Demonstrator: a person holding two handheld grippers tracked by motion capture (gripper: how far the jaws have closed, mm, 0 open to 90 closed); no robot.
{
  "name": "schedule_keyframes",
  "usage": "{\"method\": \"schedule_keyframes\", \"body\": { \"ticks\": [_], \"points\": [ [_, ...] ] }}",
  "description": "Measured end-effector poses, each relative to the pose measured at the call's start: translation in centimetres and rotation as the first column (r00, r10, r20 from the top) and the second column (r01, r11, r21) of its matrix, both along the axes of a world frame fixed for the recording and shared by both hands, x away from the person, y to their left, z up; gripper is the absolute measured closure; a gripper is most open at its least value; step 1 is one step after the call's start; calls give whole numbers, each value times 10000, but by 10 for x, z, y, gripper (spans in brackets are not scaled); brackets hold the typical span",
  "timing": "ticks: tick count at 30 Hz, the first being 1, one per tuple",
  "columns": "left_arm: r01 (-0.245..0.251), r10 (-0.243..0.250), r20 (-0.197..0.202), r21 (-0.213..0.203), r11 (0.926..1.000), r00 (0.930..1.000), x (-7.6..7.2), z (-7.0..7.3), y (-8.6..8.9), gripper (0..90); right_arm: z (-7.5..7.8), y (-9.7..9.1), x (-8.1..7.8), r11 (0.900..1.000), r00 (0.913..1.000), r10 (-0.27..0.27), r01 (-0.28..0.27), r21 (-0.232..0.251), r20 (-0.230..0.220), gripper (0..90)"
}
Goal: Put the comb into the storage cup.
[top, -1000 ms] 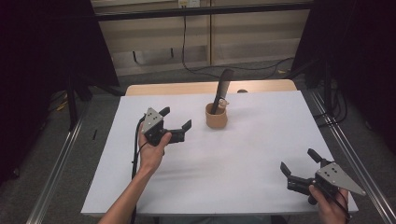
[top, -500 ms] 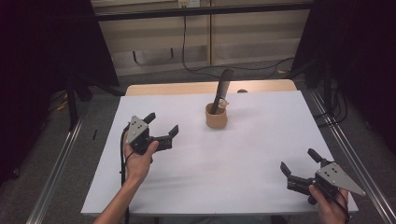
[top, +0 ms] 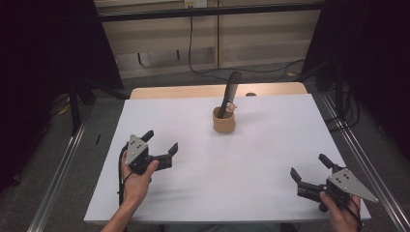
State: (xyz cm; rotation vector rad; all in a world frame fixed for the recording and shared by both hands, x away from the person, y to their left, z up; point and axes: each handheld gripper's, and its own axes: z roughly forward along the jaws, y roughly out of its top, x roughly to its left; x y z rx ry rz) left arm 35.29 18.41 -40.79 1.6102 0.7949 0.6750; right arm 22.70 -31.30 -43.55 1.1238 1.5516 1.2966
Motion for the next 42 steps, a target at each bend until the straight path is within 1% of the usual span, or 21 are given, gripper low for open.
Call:
{"method": "schedule_keyframes", "body": {
  "ticks": [1,2,4,5,7,8,9,11,14,19,21,23,24,26,32,35,36,37,38,41,42],
  "points": [
    [-96,96,33,67,9999,9999,-2,-2,2,25,0,0,0,10000,10000,4,-4,-4,0,2],
    [-214,214,-37,-80,9997,9998,-4,-4,3,25,0,0,0,10000,10000,2,-2,-21,-21,2],
    [-297,295,-215,-131,9995,9993,-7,-6,7,27,0,0,0,10000,10000,6,-6,-24,1,2],
    [-441,439,-305,-62,9990,9986,-9,-6,10,32,0,0,0,10000,10000,-4,4,-12,-1,2],
    [-566,558,-399,-197,9982,9976,-13,-6,13,33,0,0,0,10000,10000,-13,13,-25,-2,2],
    [-547,538,-403,-220,9983,9977,-14,-6,15,33,0,0,0,10000,10000,-12,12,-20,-1,2],
    [-603,597,-405,-144,9981,9974,-16,-5,17,34,0,0,0,10000,10000,-14,14,-20,-4,2],
    [-699,689,-415,-227,9973,9968,-19,-5,20,35,0,0,0,10000,10000,-27,27,-28,17,2],
    [-575,570,-401,-133,9983,9976,-25,-4,24,35,1,0,-1,10000,10000,-15,15,-1,49,2],
    [-536,526,-377,-259,9982,9979,-37,-5,29,35,0,0,0,10000,10000,-35,35,-18,35,2],
    [-523,518,-339,-153,9985,9981,-40,-6,32,35,0,0,0,10000,10000,-43,43,-26,32,2],
    [-539,527,-429,-293,9981,9977,-43,-8,34,35,1,0,0,10000,10000,-46,46,-11,53,2],
    [-507,495,-406,-295,9983,9979,-44,-8,35,35,1,0,-1,10000,10000,-34,34,-6,44,2],
    [-432,432,-271,-9,9991,9987,-46,-9,37,35,1,0,0,10000,10000,-53,53,-24,54,2],
    [-745,743,-207,-91,9972,9970,-49,-13,46,35,0,0,-1,10000,10000,-62,62,-27,40,2],
    [-790,791,-213,32,9969,9966,-49,-15,49,35,0,0,0,10000,10000,-71,71,-33,18,2],
    [-907,905,-163,-142,9958,9958,-50,-17,49,34,0,0,0,10000,10000,-80,80,-32,8,2],
    [-975,973,-159,-132,9952,9951,-50,-19,51,35,0,0,-1,10000,10000,-69,69,-33,13,2],
    [-904,901,-225,-153,9958,9957,-51,-21,52,35,0,0,-1,10000,10000,-68,68,-40,16,2],
    [-919,913,-247,-235,9955,9955,-52,-24,53,34,0,-1,-1,9999,9999,-102,102,-38,-7,2],
    [-926,922,-311,-115,9956,9953,-52,-25,54,35,0,-1,-1,9999,9999,-112,112,-30,-10,2]
  ]
}}
